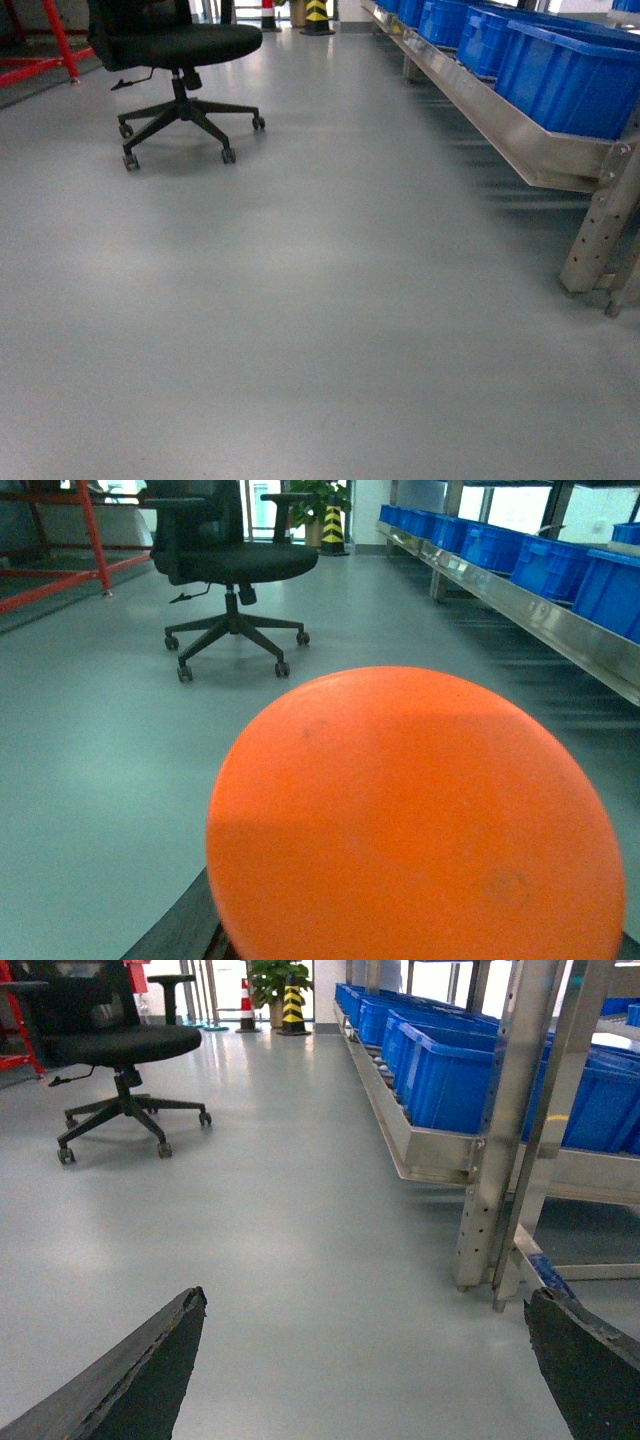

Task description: Pick capacitor and pack into box

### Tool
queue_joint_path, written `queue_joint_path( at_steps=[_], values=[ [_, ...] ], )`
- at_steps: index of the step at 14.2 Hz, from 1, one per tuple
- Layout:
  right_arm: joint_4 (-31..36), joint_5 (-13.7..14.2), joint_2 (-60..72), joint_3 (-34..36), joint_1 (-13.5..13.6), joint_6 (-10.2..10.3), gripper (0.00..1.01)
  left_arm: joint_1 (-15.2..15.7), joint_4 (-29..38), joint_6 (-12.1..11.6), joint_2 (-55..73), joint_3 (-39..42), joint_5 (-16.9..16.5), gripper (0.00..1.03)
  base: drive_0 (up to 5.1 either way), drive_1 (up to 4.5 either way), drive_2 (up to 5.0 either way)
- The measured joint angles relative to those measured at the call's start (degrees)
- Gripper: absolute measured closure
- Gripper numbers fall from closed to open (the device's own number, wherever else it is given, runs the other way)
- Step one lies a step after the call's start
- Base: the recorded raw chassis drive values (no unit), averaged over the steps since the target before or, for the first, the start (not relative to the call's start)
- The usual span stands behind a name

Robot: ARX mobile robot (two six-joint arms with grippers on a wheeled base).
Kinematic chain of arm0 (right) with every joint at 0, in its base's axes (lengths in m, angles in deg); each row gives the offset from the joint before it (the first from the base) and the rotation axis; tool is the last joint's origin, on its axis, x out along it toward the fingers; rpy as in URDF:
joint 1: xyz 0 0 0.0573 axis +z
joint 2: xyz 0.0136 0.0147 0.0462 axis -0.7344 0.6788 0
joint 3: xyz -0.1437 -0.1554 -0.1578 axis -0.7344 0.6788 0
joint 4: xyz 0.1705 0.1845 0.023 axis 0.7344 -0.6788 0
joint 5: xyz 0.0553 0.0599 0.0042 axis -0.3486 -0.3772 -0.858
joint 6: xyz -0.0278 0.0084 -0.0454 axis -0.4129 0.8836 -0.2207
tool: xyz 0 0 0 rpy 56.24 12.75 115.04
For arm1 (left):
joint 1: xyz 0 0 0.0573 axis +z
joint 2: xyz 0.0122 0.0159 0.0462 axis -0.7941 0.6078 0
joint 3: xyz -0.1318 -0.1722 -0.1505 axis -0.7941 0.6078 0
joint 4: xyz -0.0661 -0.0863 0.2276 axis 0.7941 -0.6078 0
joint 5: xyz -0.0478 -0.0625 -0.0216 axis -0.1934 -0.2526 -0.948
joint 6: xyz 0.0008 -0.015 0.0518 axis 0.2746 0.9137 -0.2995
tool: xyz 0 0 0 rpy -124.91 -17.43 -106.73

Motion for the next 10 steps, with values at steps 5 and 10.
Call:
queue_joint_path(
  at_steps=[5,10],
  values=[
    [-0.02,-0.04,0.02,0.00,0.00,0.00,0.03,0.00,0.02,0.00,0.00,0.00,0.02,0.58,-5.0,2.48,2.5],
    [0.00,-0.02,0.00,0.00,0.00,0.00,0.03,0.00,0.04,0.00,0.00,0.00,0.02,0.58,-5.0,2.47,2.5]
  ],
)
